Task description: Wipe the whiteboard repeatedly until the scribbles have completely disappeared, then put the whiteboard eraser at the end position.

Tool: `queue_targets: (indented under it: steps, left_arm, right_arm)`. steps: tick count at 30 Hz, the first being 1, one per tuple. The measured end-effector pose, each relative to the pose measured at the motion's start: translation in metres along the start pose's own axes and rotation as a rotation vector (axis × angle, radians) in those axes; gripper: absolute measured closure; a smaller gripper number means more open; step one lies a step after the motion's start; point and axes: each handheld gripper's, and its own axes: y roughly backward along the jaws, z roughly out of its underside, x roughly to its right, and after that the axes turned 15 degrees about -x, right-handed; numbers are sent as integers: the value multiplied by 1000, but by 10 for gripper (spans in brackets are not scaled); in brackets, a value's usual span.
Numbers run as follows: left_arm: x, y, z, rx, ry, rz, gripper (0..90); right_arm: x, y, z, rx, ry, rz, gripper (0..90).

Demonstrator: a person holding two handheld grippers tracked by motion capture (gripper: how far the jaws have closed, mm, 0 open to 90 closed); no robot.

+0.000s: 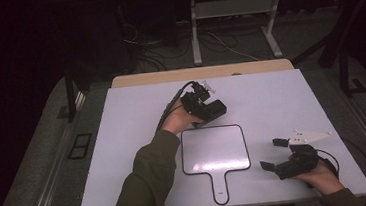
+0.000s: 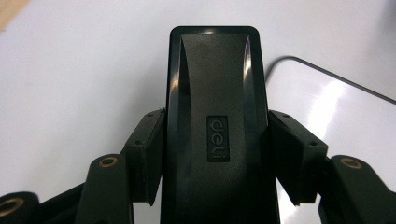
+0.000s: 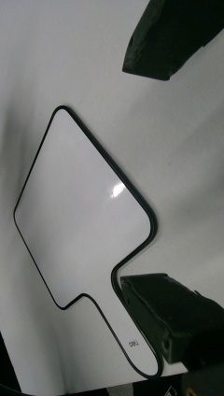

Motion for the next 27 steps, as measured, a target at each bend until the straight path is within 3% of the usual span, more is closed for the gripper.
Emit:
queue_targets:
  steps: [12, 17, 27]
  left_arm:
    - [-28, -13, -15, -11, 51, -42, 392]
    - [-37, -25, -20, 8, 90, -38, 391]
    - [-45, -54, -22, -30, 132, -25, 391]
  right_arm:
    - [1, 0, 0, 6, -2, -6, 0]
    - [0, -1, 0, 3, 0, -11, 0]
    - [0, 0, 0, 6, -1, -14, 0]
